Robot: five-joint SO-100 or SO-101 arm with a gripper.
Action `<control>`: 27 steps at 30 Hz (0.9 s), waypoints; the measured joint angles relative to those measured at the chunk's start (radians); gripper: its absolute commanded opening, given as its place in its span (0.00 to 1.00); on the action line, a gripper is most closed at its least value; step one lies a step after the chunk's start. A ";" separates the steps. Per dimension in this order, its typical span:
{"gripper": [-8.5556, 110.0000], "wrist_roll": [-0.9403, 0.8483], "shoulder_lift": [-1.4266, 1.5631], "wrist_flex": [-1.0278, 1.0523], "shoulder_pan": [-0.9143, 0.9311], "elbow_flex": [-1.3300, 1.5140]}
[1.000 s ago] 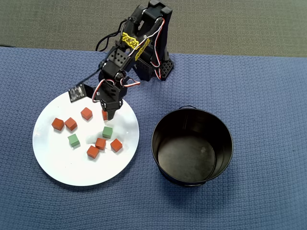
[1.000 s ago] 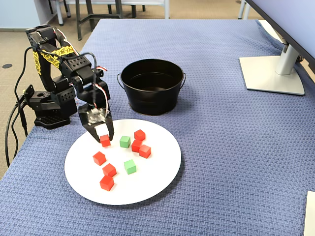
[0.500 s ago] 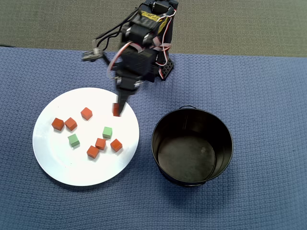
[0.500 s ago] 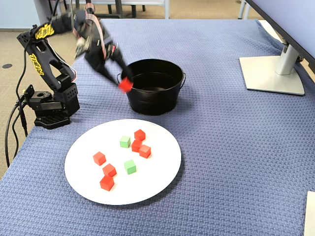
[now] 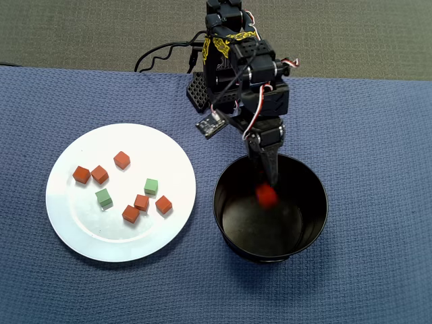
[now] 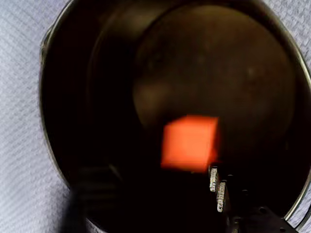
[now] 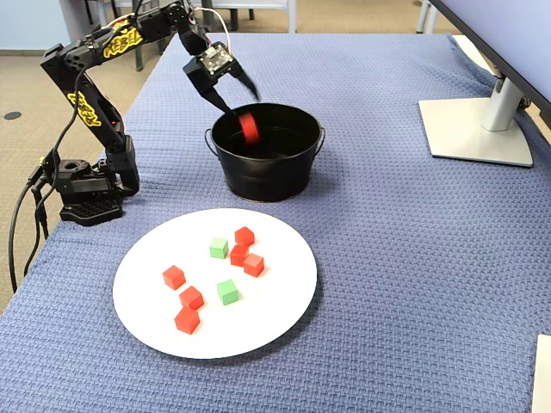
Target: Pick up the red cubes from the white plate and place them in the black recipient
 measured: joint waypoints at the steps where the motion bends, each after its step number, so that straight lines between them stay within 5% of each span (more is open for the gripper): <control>1: 0.46 -0.008 0.000 0.008 0.020 -0.005; 13: 0.40 -0.308 0.002 0.015 0.618 0.074; 27: 0.38 -0.479 -0.052 -0.213 0.988 0.371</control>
